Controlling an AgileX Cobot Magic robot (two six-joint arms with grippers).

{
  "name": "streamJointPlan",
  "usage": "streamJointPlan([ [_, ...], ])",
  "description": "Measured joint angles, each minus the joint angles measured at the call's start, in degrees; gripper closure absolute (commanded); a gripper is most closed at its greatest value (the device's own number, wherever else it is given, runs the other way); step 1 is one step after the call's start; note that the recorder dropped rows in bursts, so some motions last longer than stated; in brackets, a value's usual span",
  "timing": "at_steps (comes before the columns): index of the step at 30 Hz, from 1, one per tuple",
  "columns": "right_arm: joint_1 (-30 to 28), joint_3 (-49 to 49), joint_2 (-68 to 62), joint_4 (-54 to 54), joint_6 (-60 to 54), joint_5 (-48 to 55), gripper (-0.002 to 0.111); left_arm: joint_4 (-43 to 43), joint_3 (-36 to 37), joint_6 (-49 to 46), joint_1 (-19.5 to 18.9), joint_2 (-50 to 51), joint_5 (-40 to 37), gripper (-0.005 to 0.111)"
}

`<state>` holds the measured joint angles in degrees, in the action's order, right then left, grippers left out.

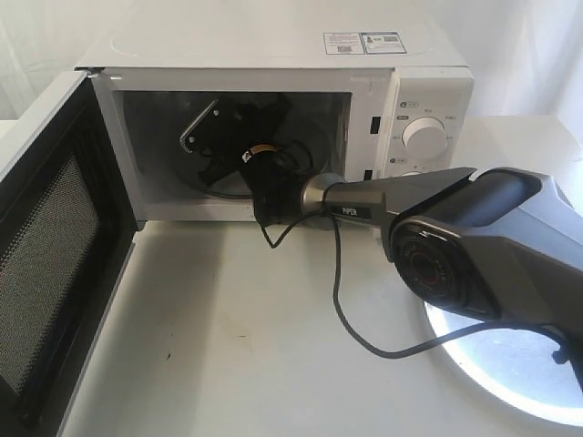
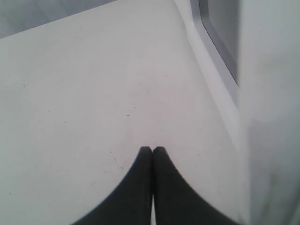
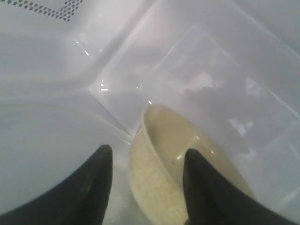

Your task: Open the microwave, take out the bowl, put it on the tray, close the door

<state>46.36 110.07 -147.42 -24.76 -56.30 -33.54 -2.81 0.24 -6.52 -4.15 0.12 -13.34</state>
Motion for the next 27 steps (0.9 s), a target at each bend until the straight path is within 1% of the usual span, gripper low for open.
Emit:
streamJointPlan([
  [3, 0.3, 0.0, 0.0, -3.3, -0.6, 0.9, 0.063, 0.0, 0.0, 0.0, 0.0, 0.0, 0.0, 0.107],
  [6, 0.5, 0.0, 0.0, -7.1, -4.0, 1.5, 0.064, 0.0, 0.0, 0.0, 0.0, 0.0, 0.0, 0.107],
  [11, 0.5, 0.0, 0.0, -14.3, -7.6, 1.8, 0.072, 0.0, 0.0, 0.0, 0.0, 0.0, 0.0, 0.107],
  [14, 0.5, 0.0, 0.0, -18.1, -11.1, 1.9, 0.073, 0.0, 0.0, 0.0, 0.0, 0.0, 0.0, 0.107],
  [22, 0.5, 0.0, 0.2, -20.0, -14.2, 1.8, 0.073, 0.0, 0.0, 0.0, 0.0, 0.0, 0.0, 0.107],
  [27, 0.6, 0.0, 0.2, -20.0, -17.6, -0.5, 0.073, 0.0, 0.0, 0.0, 0.0, 0.0, 0.0, 0.107],
])
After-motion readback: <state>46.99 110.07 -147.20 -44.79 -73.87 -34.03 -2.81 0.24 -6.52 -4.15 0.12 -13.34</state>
